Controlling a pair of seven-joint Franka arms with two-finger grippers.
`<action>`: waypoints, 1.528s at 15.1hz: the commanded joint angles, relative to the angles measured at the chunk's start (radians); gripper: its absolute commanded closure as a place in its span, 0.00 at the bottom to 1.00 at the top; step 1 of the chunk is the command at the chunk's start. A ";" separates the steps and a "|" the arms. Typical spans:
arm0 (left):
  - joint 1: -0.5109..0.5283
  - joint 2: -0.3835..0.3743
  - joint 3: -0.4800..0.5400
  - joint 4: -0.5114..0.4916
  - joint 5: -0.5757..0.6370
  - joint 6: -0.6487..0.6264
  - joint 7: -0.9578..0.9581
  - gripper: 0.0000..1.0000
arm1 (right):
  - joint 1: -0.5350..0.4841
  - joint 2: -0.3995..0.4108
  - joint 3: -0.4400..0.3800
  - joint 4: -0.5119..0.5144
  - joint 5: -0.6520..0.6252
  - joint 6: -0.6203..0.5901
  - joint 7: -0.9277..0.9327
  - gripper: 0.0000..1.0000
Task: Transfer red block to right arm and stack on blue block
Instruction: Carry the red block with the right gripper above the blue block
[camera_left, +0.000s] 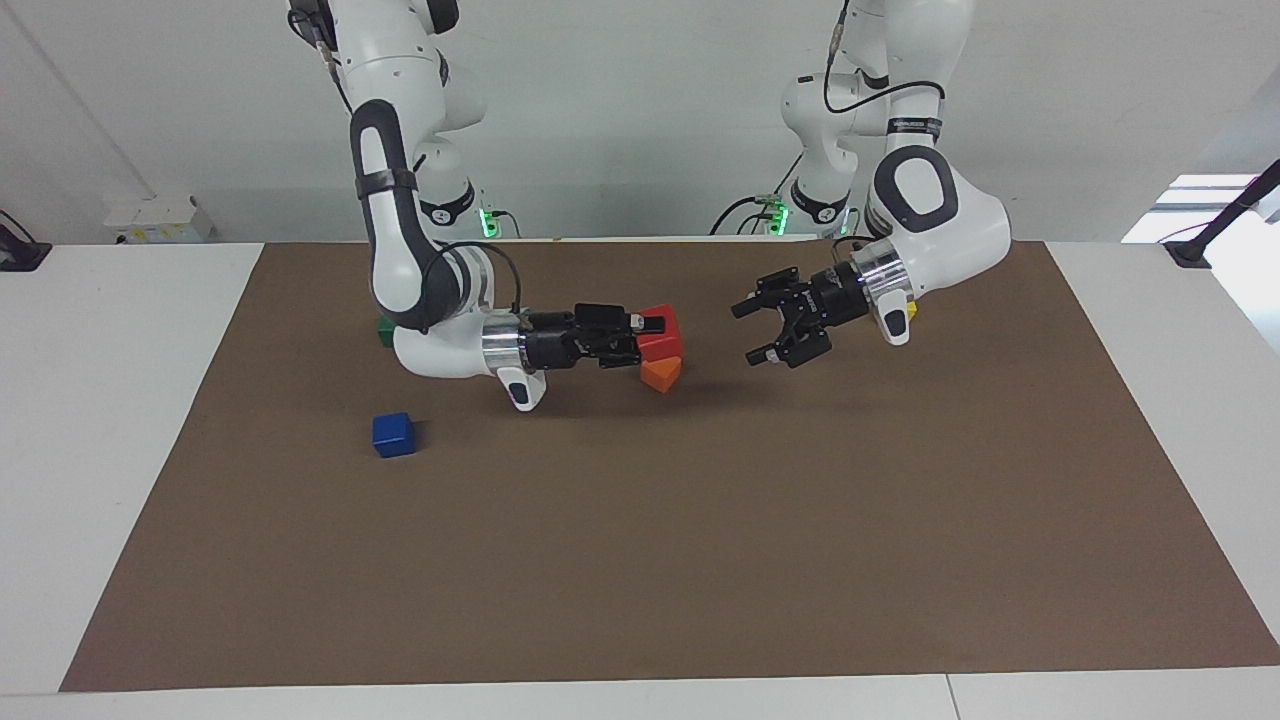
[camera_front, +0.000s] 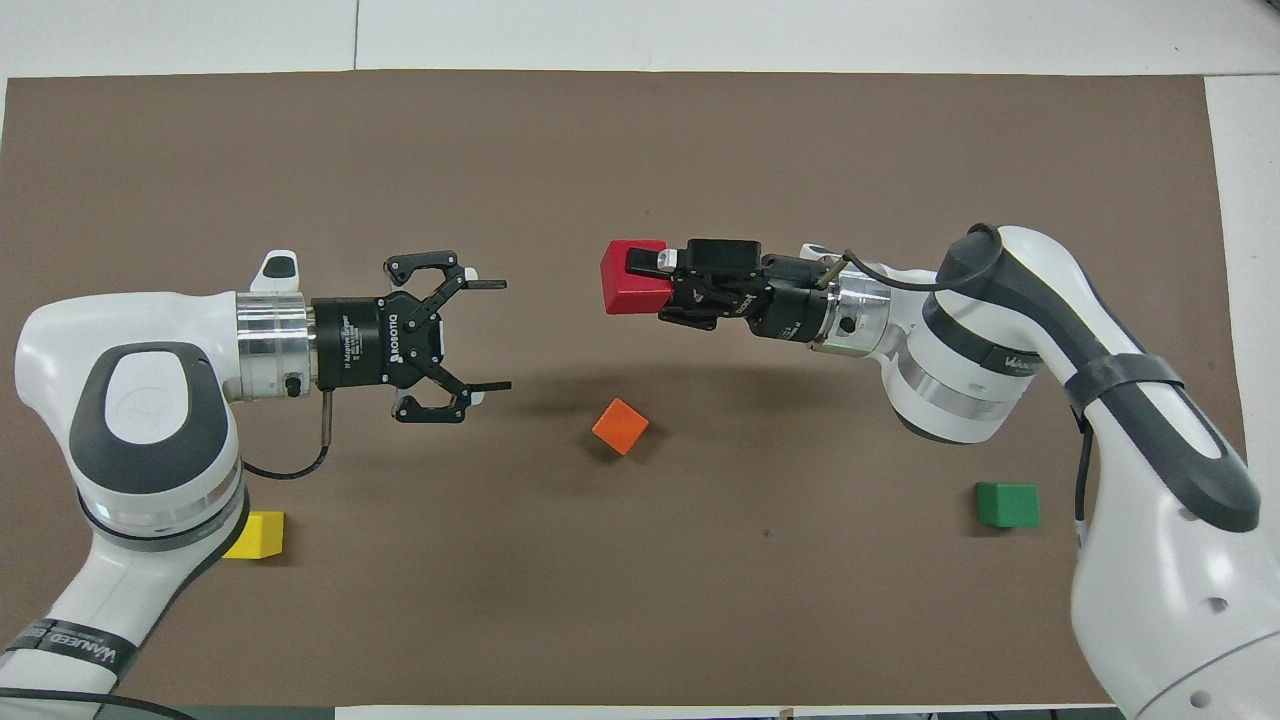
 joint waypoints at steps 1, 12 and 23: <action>0.078 -0.033 -0.005 -0.027 0.188 -0.093 0.138 0.00 | 0.002 -0.122 -0.002 0.002 -0.178 0.235 0.214 1.00; 0.225 0.031 -0.003 0.226 1.000 -0.345 0.728 0.00 | -0.134 -0.188 -0.029 0.040 -1.370 0.291 0.526 1.00; 0.230 -0.060 0.001 0.311 1.151 -0.410 0.769 0.00 | -0.192 -0.164 -0.028 0.054 -1.889 0.193 0.521 1.00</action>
